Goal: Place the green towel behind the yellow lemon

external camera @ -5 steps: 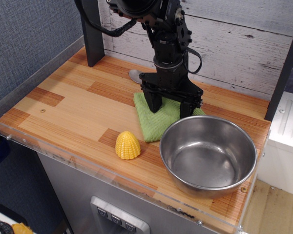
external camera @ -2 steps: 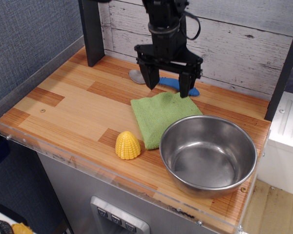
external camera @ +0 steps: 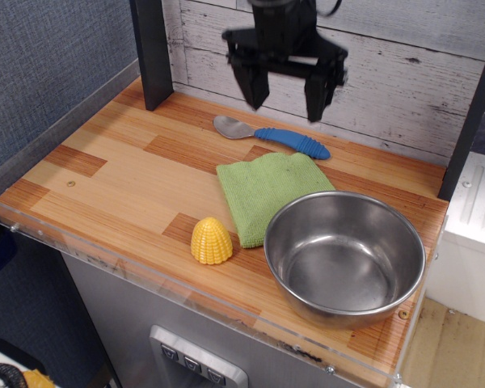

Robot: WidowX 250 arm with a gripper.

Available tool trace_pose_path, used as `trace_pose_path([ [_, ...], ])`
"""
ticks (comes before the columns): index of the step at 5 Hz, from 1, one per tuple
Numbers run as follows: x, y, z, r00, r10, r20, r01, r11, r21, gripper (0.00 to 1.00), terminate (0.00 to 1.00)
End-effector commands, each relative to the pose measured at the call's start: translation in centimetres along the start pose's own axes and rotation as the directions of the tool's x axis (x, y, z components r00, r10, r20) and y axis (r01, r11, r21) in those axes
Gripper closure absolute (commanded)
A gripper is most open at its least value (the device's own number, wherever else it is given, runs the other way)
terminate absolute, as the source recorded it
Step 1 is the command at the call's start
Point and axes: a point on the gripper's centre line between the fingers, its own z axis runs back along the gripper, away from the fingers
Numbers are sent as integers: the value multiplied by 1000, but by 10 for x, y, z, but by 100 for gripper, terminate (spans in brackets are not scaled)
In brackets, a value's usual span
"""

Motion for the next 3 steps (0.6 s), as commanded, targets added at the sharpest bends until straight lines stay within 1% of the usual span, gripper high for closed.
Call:
trace_pose_path([
  [1,0,-2,24,997,-19,74,18,1000,14,0,0],
  [2,0,-2,24,997,-19,74,18,1000,14,0,0],
  [3,0,-2,24,997,-19,74,18,1000,14,0,100],
])
